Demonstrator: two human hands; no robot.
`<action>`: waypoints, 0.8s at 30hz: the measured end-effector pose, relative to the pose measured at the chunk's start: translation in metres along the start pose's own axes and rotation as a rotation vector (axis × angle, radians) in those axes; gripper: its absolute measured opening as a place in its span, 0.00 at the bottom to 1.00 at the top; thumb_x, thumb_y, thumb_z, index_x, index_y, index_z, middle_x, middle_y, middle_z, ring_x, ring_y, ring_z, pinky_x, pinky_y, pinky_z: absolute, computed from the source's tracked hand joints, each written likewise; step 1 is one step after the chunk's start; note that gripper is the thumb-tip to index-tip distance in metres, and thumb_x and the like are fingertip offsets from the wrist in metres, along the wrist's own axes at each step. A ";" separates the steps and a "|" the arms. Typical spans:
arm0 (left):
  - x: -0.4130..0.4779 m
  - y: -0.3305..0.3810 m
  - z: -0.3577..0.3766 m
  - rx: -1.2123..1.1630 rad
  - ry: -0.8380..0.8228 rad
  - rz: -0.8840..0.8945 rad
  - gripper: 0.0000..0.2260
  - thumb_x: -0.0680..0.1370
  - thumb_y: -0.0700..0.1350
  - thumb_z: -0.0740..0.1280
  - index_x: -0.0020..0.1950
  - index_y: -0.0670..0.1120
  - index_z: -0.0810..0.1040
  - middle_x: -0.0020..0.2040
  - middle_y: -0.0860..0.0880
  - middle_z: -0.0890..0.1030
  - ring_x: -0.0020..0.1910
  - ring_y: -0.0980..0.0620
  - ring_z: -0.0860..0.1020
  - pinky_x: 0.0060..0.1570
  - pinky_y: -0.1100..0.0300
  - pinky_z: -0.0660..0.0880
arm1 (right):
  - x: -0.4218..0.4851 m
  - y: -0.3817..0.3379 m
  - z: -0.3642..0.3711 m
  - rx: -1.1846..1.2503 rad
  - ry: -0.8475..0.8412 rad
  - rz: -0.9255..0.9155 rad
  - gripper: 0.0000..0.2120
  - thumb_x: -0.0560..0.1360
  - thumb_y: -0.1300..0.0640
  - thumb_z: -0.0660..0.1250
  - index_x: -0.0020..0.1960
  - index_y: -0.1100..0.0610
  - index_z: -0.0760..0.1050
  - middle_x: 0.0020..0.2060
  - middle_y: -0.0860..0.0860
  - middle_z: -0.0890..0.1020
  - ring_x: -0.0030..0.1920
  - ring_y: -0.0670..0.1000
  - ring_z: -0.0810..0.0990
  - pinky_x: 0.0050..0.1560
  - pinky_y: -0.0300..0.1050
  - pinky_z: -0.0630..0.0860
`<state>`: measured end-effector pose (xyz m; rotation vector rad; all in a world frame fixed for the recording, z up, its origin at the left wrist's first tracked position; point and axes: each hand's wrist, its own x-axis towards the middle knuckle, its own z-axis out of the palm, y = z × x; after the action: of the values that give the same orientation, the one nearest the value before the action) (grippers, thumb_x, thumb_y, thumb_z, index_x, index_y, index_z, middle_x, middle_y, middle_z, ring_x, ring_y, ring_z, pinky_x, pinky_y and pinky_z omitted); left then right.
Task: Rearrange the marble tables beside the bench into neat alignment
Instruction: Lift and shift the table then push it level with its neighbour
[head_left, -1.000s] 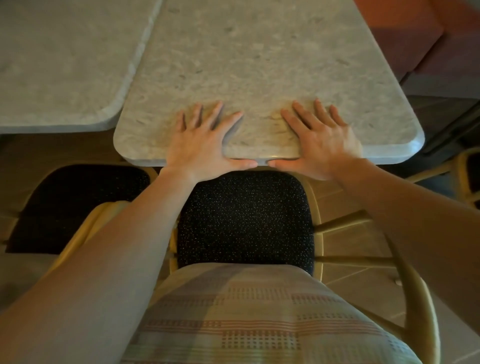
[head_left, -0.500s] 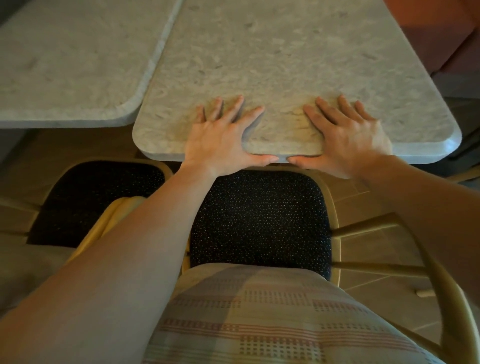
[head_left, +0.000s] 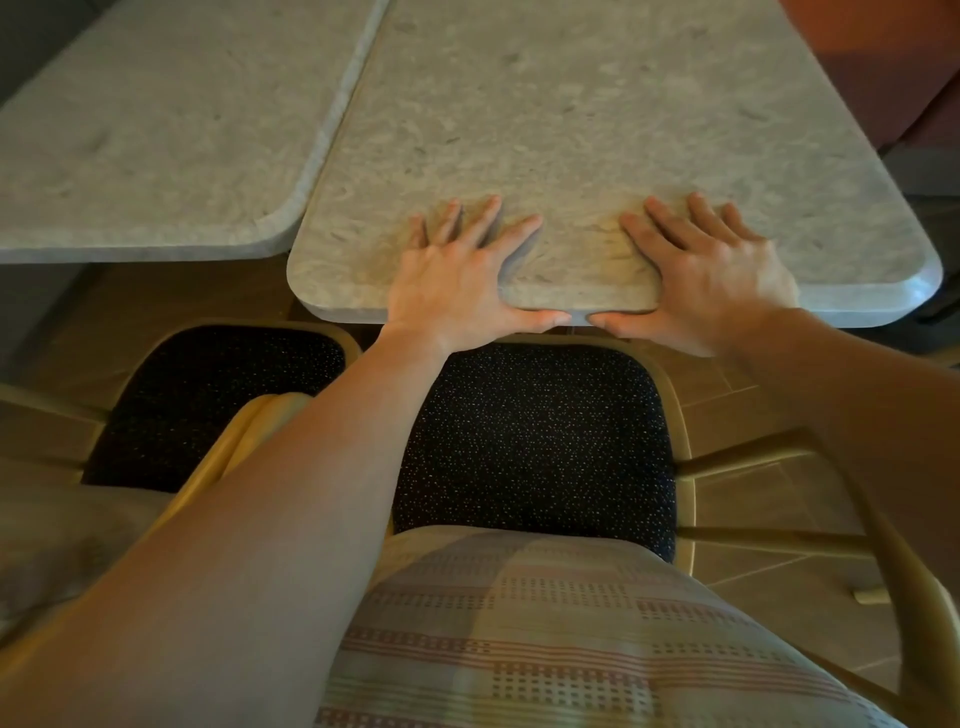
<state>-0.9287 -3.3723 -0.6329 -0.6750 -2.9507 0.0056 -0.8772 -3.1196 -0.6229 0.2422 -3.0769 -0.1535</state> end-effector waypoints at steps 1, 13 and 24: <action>0.000 0.000 0.000 0.002 0.002 0.002 0.53 0.62 0.89 0.44 0.83 0.68 0.48 0.87 0.51 0.53 0.85 0.37 0.55 0.80 0.32 0.52 | 0.000 0.000 0.000 0.000 -0.002 0.004 0.64 0.60 0.11 0.36 0.84 0.50 0.57 0.83 0.56 0.63 0.82 0.66 0.60 0.81 0.68 0.56; 0.001 0.002 -0.001 0.022 0.002 0.000 0.53 0.61 0.89 0.43 0.83 0.67 0.49 0.87 0.52 0.54 0.84 0.37 0.56 0.79 0.33 0.54 | 0.001 0.003 0.002 0.015 0.018 0.002 0.64 0.60 0.12 0.35 0.84 0.50 0.58 0.82 0.56 0.64 0.82 0.66 0.60 0.81 0.68 0.57; 0.004 0.005 -0.001 0.031 0.007 0.011 0.53 0.62 0.89 0.44 0.83 0.67 0.50 0.87 0.51 0.55 0.84 0.37 0.57 0.79 0.34 0.56 | 0.001 0.006 0.000 0.008 0.016 0.000 0.64 0.60 0.11 0.34 0.84 0.50 0.56 0.83 0.55 0.62 0.83 0.65 0.59 0.81 0.66 0.56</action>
<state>-0.9301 -3.3664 -0.6320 -0.6852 -2.9336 0.0501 -0.8795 -3.1140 -0.6221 0.2428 -3.0624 -0.1389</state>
